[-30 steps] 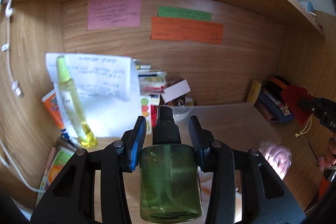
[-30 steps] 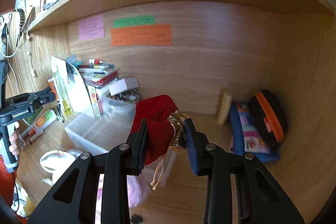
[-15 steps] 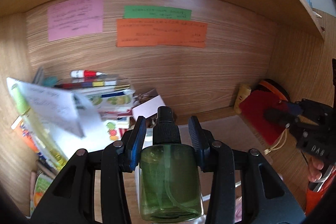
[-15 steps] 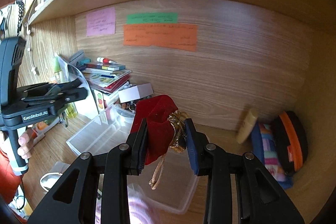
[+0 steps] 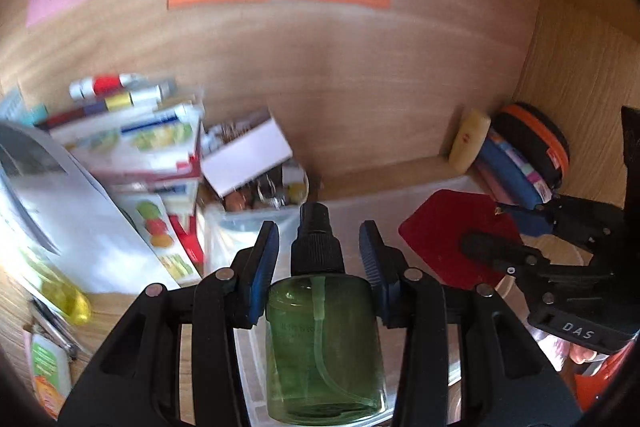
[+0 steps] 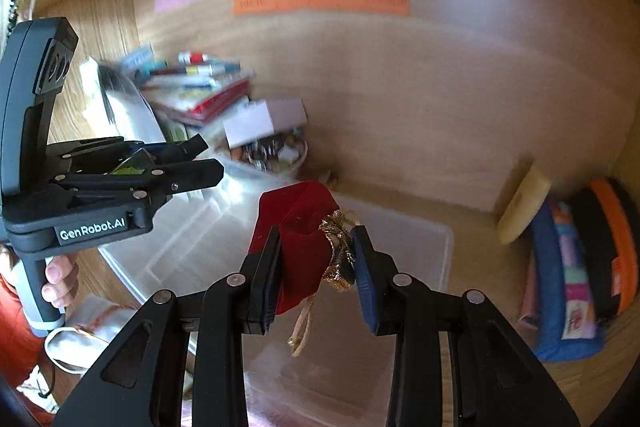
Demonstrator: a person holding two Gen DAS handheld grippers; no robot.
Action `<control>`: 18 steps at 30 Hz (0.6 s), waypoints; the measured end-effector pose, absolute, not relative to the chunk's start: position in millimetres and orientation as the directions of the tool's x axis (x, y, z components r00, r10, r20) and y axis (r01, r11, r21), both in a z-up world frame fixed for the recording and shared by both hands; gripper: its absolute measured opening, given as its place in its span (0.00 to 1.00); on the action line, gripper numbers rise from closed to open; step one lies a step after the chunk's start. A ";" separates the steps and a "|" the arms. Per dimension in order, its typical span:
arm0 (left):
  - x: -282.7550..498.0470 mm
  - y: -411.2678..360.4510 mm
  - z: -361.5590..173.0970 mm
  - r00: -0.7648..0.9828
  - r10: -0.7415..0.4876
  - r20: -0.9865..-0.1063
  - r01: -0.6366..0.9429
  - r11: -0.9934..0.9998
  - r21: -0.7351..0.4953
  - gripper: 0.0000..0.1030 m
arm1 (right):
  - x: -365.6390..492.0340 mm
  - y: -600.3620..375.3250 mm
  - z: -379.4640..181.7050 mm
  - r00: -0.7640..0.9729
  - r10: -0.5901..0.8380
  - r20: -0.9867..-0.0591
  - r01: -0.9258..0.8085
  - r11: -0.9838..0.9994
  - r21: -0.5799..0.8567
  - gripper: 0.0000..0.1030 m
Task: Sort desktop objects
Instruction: 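Carry the bottle and pouch with both tools over the clear plastic bin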
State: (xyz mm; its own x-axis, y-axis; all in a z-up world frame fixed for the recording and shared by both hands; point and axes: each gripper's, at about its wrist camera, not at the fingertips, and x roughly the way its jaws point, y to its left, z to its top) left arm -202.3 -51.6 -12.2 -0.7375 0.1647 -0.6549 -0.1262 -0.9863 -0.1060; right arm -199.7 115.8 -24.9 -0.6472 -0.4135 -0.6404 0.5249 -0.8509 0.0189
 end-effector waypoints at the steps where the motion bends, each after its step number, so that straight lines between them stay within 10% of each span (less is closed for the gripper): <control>1: -204.0 -53.0 -14.6 -0.730 0.169 -0.663 -0.125 -0.986 -0.114 0.40 | -201.8 116.6 -29.1 -0.641 -0.410 -0.649 0.522 -0.853 0.023 0.29; 18: -213.8 -45.6 -41.2 -0.633 0.148 -0.760 -0.161 -0.985 -0.058 0.40 | -218.2 110.6 -64.2 -0.518 -0.354 -0.778 0.554 -0.832 0.010 0.31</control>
